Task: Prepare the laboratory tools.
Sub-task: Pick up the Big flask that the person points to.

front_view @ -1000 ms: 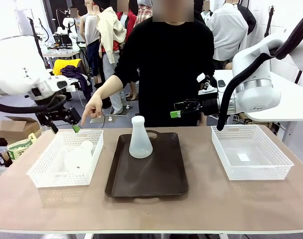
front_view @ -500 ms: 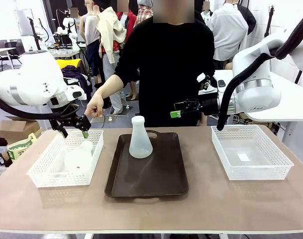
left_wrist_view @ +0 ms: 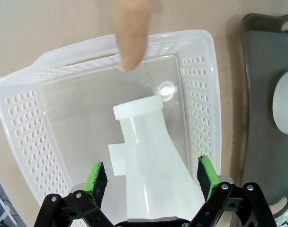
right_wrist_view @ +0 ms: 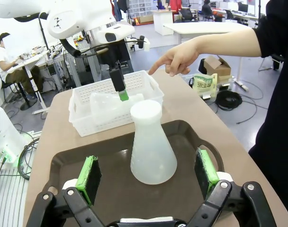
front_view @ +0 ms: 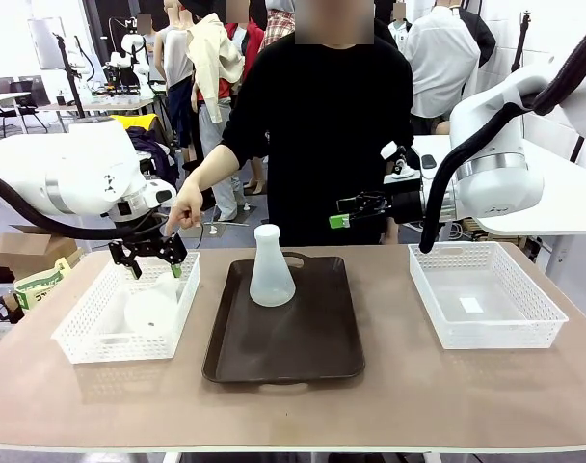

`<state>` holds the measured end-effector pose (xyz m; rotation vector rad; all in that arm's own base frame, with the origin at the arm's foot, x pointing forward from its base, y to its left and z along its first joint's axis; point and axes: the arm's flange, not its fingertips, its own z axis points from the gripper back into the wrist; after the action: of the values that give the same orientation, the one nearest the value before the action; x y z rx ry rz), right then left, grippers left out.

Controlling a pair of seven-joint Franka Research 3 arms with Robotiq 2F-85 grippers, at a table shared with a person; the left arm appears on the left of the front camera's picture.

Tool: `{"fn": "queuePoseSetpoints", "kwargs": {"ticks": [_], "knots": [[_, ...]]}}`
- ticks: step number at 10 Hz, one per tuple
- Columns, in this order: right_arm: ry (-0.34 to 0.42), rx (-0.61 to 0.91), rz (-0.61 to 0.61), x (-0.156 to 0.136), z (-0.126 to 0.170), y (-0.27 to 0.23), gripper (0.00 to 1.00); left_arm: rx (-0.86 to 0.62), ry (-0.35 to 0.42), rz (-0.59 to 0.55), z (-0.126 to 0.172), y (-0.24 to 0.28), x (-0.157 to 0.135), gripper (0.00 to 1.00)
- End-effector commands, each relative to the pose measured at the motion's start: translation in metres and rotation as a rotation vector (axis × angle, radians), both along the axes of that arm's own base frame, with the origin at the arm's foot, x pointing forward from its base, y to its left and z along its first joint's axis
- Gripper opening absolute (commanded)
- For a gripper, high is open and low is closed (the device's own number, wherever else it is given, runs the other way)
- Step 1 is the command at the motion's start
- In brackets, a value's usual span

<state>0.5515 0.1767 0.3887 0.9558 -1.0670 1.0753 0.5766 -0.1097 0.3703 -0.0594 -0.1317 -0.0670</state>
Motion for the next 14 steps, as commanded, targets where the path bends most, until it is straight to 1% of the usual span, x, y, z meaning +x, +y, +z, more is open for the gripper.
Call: {"fn": "queuePoseSetpoints", "kwargs": {"ticks": [1,2,3,5,9,10,11,12,14], "knots": [[0.006,0.000,-0.001,-0.001,0.000,0.000,1.00,0.032,0.018,0.055,-0.008,-0.004,0.018,1.00],[0.006,0.000,-0.001,-0.001,0.000,0.000,1.00,0.034,0.037,0.077,-0.011,-0.003,0.022,1.00],[0.006,0.000,-0.001,-0.001,0.000,0.000,1.00,0.024,0.029,0.083,-0.016,-0.001,0.028,1.00],[0.006,0.000,-0.001,-0.001,0.000,0.000,1.00,0.008,0.038,0.099,-0.023,0.004,0.038,1.00],[0.006,0.000,-0.001,-0.001,0.000,0.000,1.00,-0.004,0.054,0.107,-0.032,0.012,0.046,1.00],[0.006,0.000,-0.001,-0.001,0.000,0.000,1.00,-0.022,0.080,0.090,-0.035,0.013,0.046,1.00],[0.006,0.000,-0.001,-0.001,0.000,0.000,1.00,0.001,0.085,0.088,-0.035,0.012,0.045,0.87],[0.006,0.000,-0.001,-0.001,0.000,0.000,1.00,0.013,0.094,0.091,-0.034,0.010,0.043,0.70],[0.006,0.000,-0.001,-0.001,0.000,0.000,1.00,0.027,0.098,0.095,-0.033,0.005,0.040,0.32]]}}
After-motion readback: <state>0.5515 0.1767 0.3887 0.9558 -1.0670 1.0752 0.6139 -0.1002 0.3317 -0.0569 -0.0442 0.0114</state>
